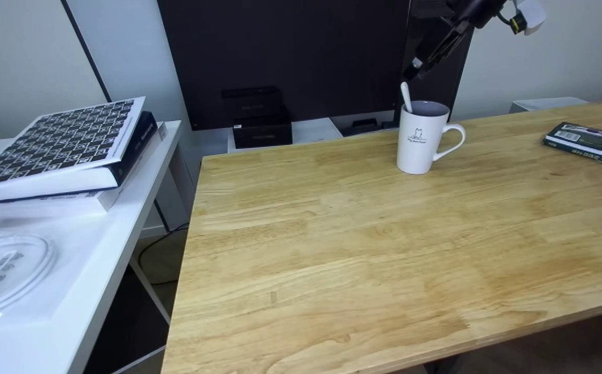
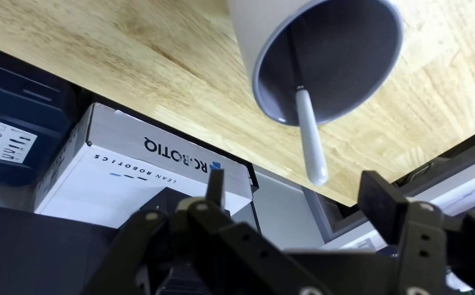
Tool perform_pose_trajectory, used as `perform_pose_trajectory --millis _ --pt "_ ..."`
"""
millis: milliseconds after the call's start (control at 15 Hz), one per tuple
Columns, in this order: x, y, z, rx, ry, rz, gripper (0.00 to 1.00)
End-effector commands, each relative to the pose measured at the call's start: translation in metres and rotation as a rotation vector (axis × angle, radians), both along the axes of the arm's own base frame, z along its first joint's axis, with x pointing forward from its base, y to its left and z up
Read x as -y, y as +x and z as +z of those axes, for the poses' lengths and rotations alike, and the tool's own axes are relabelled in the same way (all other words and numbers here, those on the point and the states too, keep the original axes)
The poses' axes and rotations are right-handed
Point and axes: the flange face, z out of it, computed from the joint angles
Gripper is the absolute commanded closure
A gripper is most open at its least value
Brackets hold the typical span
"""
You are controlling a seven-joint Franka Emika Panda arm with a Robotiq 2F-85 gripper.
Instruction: Put the spoon in the cup then take it out and put it on the table
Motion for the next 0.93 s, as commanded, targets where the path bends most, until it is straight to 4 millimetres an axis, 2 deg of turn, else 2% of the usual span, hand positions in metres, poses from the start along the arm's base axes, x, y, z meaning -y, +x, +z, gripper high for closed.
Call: perform_pose_trajectory --millis 0,200,467,867 --pt "0.001 -0.004 0.020 -0.018 -0.087 0.001 0.00" --pt "0.000 -0.003 0.023 -0.058 -0.201 0.049 0.00" --pt "-0.006 0.001 0.016 -0.132 -0.371 0.108 0.00" --pt "-0.030 0.020 0.019 -0.173 -0.520 0.192 0.00"
